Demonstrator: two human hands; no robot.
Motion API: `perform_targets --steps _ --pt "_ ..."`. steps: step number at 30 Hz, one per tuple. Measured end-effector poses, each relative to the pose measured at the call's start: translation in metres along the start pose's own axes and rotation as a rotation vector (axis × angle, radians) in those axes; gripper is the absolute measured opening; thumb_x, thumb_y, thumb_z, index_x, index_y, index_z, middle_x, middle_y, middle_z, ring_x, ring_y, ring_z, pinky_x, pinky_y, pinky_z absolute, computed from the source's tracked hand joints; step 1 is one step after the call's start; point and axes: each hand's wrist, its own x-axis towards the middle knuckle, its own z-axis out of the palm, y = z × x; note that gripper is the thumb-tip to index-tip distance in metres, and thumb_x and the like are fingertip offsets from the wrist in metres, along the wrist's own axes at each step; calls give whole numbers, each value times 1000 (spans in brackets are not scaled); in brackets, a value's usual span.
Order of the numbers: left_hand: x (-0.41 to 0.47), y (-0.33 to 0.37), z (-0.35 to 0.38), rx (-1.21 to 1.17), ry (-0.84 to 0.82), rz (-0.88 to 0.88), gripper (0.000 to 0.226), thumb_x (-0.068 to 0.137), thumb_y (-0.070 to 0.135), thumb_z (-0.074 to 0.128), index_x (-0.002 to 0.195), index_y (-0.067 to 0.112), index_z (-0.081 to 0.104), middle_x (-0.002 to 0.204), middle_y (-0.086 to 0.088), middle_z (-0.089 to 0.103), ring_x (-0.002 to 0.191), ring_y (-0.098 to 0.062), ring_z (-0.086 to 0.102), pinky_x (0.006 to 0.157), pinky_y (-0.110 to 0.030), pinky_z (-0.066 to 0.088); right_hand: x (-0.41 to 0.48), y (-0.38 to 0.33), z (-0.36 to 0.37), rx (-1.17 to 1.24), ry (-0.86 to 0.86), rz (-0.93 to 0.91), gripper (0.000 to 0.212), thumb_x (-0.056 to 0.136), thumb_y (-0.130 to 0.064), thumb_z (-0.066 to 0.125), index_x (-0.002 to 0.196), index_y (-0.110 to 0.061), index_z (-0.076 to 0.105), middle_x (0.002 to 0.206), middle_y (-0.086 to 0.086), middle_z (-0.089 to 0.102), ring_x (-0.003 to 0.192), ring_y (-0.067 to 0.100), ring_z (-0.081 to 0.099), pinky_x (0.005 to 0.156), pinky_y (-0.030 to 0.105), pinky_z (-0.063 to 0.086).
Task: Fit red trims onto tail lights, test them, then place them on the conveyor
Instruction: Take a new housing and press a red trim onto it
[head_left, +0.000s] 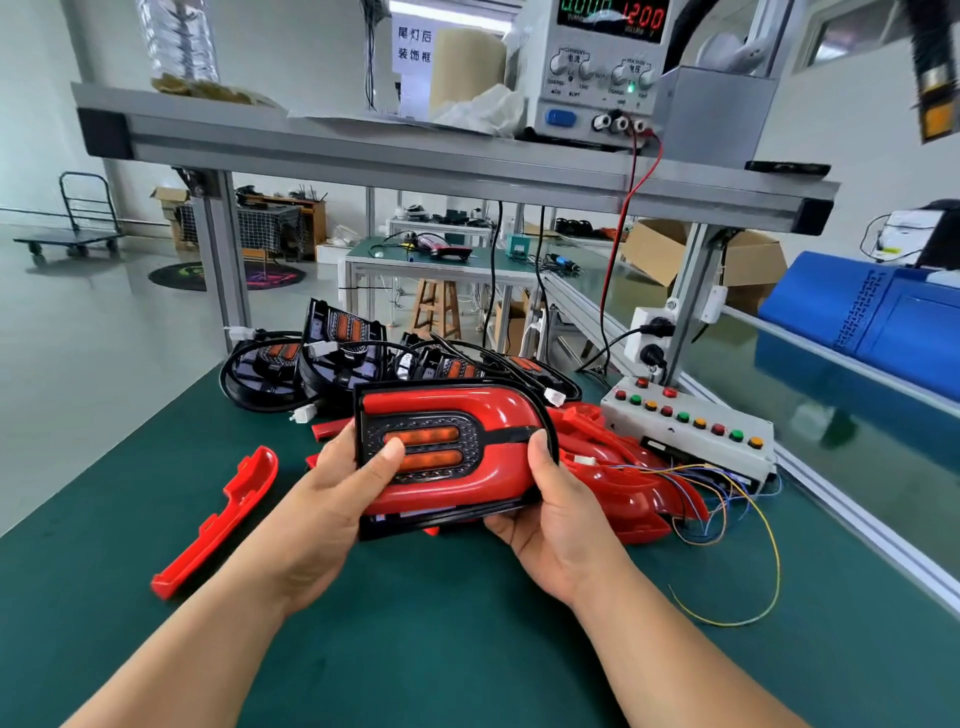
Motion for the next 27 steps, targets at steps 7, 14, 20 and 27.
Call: perform_targets --steps 7,14,20,27 --pt "2 -8 -1 342 254 145 45 84 44 72 124 41 52 122 5 65 118 -13 59 102 -42 49 -5 2 1 -47 -105 -10 48 86 -47 62 122 -16 63 111 13 71 89 20 70 70 29 58" --pt "6 -10 -10 384 284 109 59 70 72 64 122 44 61 124 -3 65 120 -21 59 105 -47 45 -5 -1 0 31 -77 -14 34 82 -39 67 108 -18 73 105 12 74 85 20 73 61 26 57" --pt "3 -14 -13 271 51 -64 50 80 55 63 127 60 48 127 15 64 114 -5 61 98 -33 47 -4 -3 -3 71 -61 -57 40 85 -35 66 119 -16 66 114 15 71 93 23 71 70 32 60" --pt "4 -18 -10 191 52 -9 58 82 39 62 135 51 42 121 14 67 105 -6 66 73 -21 56 -3 -4 -5 63 -101 -29 41 87 -31 64 124 -12 63 118 18 69 97 26 70 72 31 59"
